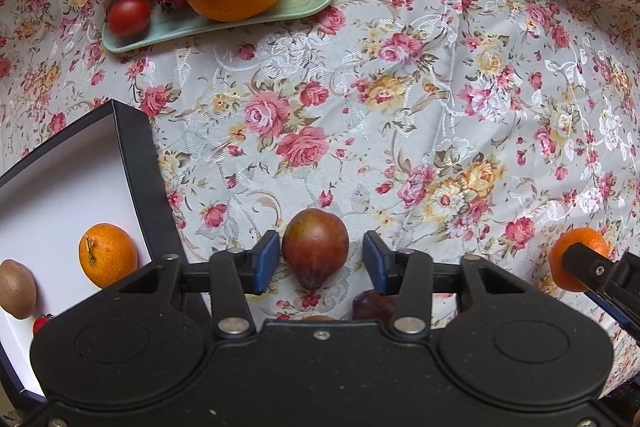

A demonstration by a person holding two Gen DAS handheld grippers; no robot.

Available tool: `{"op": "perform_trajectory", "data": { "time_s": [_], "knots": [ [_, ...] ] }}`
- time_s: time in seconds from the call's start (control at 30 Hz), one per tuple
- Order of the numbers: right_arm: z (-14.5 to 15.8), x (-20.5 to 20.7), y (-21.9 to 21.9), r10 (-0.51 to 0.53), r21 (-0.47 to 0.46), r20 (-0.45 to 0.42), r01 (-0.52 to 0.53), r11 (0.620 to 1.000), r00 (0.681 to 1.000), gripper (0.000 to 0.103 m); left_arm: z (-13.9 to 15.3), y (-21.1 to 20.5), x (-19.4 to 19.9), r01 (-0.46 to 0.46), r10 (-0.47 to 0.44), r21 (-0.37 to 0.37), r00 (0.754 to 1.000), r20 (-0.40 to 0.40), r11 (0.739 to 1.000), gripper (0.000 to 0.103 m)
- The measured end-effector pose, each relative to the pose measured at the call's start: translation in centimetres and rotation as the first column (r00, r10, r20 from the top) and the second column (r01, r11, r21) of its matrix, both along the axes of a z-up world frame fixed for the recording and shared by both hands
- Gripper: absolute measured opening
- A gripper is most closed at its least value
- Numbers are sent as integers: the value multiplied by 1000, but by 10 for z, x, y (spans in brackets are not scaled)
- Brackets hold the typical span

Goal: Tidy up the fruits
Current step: 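Grasp a red plum with the left tool while the right tool holds the tangerine, then carry the plum and tangerine over the white box with both tools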

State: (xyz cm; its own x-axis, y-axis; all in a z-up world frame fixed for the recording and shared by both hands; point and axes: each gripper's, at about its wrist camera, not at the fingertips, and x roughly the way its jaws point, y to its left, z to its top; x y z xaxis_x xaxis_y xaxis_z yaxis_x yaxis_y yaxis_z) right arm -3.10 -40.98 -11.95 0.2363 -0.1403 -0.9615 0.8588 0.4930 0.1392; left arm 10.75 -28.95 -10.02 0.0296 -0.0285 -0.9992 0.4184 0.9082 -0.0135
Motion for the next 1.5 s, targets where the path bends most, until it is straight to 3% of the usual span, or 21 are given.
{"op": "perform_trajectory", "data": {
  "time_s": [0.13, 0.43, 1.0, 1.5],
  "knots": [
    [1, 0, 3, 5, -4, 0, -5, 1000, 1000, 34, 9, 8, 2, -33, 33, -52, 999, 10, 998, 43],
    [7, -5, 10, -3, -4, 7, 3, 1000, 1000, 34, 35, 16, -7, -20, 26, -56, 993, 115, 998, 43],
    [4, -26, 57, 55, -9, 3, -55, 998, 999, 34, 69, 70, -24, -94, 112, -120, 982, 154, 988, 43],
    [19, -8, 113, 158, -69, 60, -154, 986, 986, 34, 85, 144, -9, -212, 235, -119, 946, 226, 970, 43]
  ]
}}
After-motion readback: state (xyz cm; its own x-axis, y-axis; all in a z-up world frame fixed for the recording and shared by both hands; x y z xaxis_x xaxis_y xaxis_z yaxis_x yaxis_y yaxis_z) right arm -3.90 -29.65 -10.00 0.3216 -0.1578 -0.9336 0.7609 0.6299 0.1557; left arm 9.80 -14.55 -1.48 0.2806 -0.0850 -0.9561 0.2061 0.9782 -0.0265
